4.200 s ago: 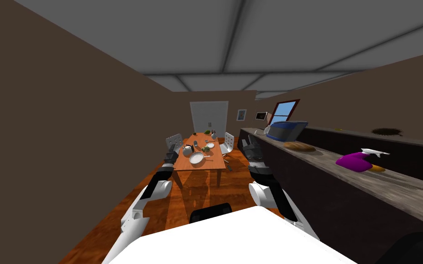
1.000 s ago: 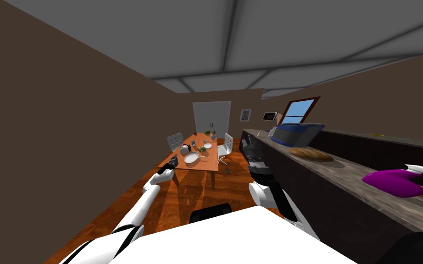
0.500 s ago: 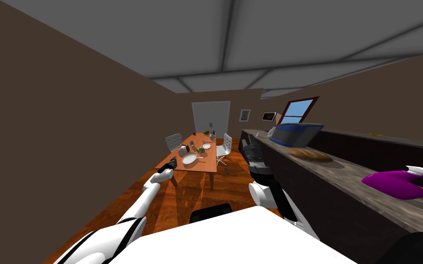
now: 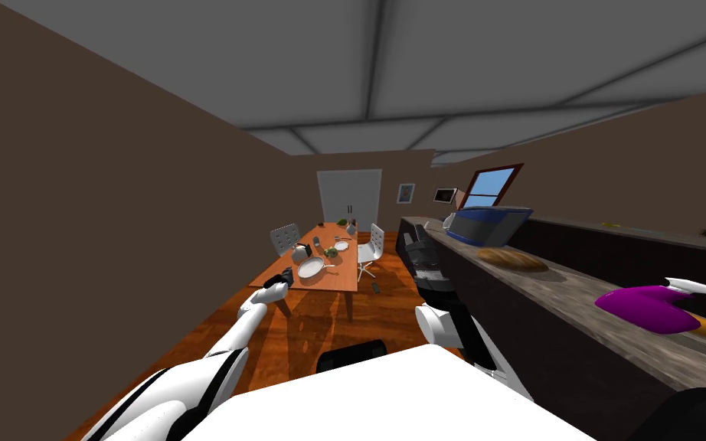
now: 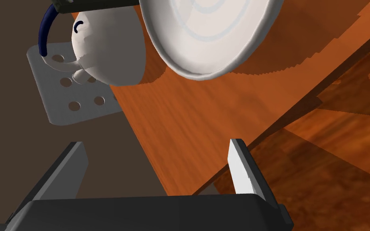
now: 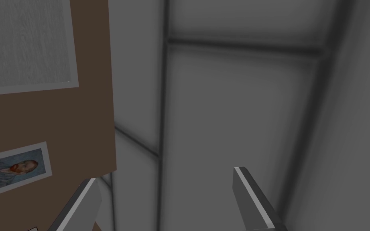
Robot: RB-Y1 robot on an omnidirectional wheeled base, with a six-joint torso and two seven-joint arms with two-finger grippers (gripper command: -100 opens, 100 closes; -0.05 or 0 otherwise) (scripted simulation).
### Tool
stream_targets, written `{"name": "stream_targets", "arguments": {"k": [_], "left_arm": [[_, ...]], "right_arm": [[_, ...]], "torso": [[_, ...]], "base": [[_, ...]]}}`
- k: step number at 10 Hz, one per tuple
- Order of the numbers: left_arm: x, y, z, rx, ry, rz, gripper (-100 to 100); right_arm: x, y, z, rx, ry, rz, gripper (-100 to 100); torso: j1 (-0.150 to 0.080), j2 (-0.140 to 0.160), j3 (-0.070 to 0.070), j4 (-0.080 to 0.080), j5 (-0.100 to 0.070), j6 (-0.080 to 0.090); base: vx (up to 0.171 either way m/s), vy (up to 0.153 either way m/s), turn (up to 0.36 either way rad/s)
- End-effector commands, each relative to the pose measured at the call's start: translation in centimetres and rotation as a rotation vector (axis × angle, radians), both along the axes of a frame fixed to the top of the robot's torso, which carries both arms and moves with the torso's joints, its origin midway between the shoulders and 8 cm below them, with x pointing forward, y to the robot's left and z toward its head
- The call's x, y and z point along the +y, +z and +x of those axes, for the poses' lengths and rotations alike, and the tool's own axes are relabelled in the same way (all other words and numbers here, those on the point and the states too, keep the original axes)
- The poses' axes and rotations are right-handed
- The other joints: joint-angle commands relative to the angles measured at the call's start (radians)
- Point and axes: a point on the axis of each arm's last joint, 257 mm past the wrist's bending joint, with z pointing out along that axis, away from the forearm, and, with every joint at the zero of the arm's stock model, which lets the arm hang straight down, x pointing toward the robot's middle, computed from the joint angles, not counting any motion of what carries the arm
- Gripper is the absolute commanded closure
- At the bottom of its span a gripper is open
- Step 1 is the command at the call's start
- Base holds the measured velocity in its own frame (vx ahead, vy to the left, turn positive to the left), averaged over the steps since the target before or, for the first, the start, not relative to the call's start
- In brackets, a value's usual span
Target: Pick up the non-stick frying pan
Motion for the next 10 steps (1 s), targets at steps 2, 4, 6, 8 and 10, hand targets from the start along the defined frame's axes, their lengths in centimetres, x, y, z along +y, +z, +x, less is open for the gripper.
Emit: {"name": "stream_targets", "arguments": {"k": [2, 4, 6, 8, 10], "left_arm": [[0.9, -2.5, -1.7, 0.083, 0.037, -0.021, -100], [1.2, -3.2, -2.3, 0.113, 0.052, -0.03, -100], [1.5, -4.4, -3.3, 0.153, 0.07, -0.04, -100], [2.0, -6.7, -5.5, 0.229, 0.102, -0.059, -100], [2.0, -6.7, -5.5, 0.229, 0.102, -0.059, -100]], "right_arm": [[0.0, 0.0, 0.0, 0.0, 0.0, 0.0, 0], [0.0, 0.0, 0.0, 0.0, 0.0, 0.0, 0], [0.0, 0.0, 0.0, 0.0, 0.0, 0.0, 0], [0.0, 0.0, 0.0, 0.0, 0.0, 0.0, 0], [0.0, 0.0, 0.0, 0.0, 0.0, 0.0, 0]], "torso": [[0.001, 0.0, 0.0, 0.0, 0.0, -0.001], [0.003, 0.0, 0.0, 0.0, 0.0, -0.001], [0.005, 0.001, 0.0, 0.0, 0.001, -0.001], [0.003, -0.001, -0.001, 0.0, 0.001, -0.001], [0.003, -0.002, -0.002, -0.001, 0.0, -0.001]], "base": [[0.065, -0.086, -0.009], [0.061, -0.056, -0.04], [0.049, -0.042, -0.051], [0.109, -0.08, -0.082], [0.054, -0.041, -0.017]]}}
